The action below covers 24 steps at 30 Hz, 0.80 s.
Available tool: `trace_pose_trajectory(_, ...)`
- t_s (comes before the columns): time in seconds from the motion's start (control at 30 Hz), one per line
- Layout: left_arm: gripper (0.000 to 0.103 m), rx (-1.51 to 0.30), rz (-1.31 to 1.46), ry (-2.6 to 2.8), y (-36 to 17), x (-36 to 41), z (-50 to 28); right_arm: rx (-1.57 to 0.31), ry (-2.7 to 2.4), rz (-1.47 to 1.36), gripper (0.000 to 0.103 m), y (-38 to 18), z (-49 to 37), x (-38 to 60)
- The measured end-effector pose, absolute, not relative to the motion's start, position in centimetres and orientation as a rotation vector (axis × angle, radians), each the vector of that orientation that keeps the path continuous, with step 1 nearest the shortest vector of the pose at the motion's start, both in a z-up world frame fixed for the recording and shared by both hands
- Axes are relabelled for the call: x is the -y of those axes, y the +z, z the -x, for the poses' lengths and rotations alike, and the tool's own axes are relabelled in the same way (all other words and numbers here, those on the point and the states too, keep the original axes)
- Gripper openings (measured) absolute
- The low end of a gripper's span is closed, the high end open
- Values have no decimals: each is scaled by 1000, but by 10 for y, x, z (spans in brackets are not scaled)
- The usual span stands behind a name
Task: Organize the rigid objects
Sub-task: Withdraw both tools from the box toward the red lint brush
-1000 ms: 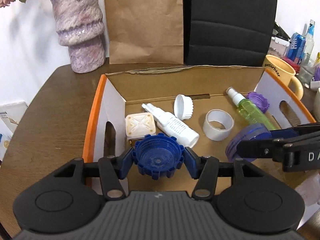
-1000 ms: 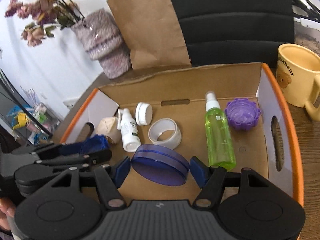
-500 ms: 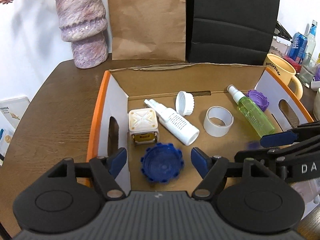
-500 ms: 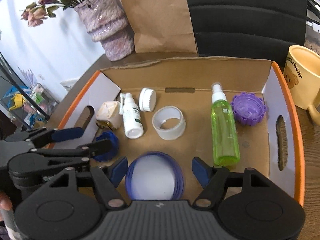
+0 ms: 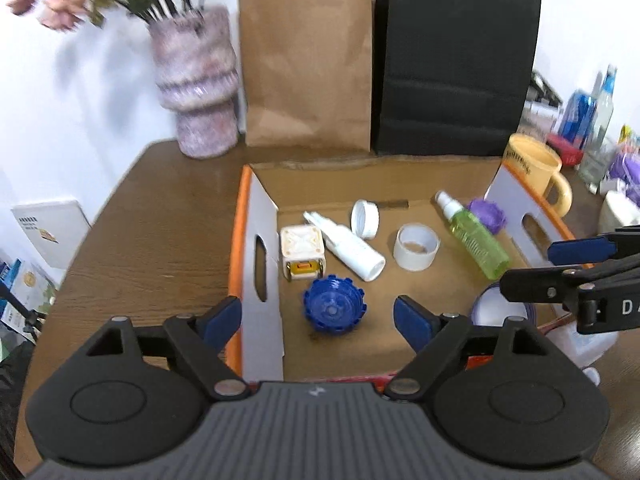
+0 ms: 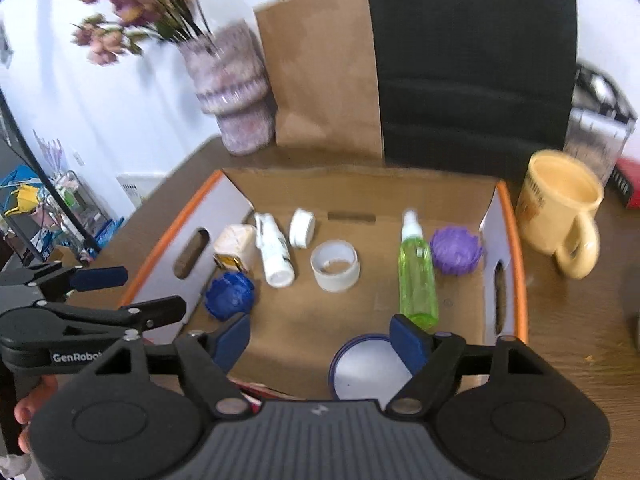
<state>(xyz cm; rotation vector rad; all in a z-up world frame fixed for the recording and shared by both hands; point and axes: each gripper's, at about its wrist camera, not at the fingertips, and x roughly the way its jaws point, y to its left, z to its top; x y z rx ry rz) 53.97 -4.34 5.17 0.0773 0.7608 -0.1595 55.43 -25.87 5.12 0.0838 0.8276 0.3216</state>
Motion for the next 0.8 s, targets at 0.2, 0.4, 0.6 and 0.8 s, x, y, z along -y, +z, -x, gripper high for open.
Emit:
trace_pose_trajectory(0.2, 94, -514, -47, -93, 74, 35, -477, -563, 241, -3, 87, 71, -488, 260)
trace_pose_trajectory(0.4, 97, -368, -57, -112, 84, 39, -419, -453, 221, -37, 87, 72, -437, 265)
trace_pose_trajectory(0.6, 99, -266, -36, -143, 85, 42, -369, -306, 203, -4, 88, 70, -381, 261)
trace_pose_trajectory(0.8, 99, -209, -16, -133, 82, 39, -330, -284, 211, -31, 90, 67, -342, 264)
